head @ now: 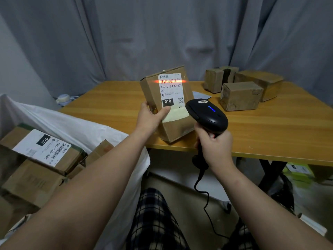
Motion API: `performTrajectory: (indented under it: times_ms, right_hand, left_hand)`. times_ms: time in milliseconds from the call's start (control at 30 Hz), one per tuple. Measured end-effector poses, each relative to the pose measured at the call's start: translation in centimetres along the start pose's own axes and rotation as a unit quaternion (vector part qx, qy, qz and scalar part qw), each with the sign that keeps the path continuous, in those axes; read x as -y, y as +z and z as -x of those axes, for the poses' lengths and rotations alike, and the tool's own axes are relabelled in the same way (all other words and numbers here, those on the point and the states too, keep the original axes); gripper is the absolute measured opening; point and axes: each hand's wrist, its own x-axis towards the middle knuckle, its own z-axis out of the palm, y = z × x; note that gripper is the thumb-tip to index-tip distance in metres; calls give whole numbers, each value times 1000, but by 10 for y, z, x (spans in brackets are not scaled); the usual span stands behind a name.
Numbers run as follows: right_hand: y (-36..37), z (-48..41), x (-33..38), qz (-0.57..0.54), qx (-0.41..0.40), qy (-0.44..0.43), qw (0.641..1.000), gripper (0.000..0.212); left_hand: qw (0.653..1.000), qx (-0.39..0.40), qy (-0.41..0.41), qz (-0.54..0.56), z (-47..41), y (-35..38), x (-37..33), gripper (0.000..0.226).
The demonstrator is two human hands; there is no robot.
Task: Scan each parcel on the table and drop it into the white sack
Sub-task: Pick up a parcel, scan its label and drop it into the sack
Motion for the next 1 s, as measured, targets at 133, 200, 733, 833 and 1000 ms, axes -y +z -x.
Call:
performTrajectory:
  times_ms: [133,200,733,833,1000]
  right_hand:
    - [-5,-6,6,-3,14,-2,1000,47]
    - [-8,-8,6,-4,18,-3,1000,49]
    - [-12,-4,10,-3,42,-16,999,22]
    - [-4,1,17,-28,76,-15,997,25]
    - [32,10,8,-9,171,75,982,14]
  left_hand:
    - [999,-10,31,18,1,-1,7,74]
    - [999,-10,39,30,-4,-4,11,76]
    - [997,-31,67,24,6,-8,-3,76]
    - [995,-61,71,23,29,-27,-9,70]
    - [984,-168,54,-19,72,-109,-5,63]
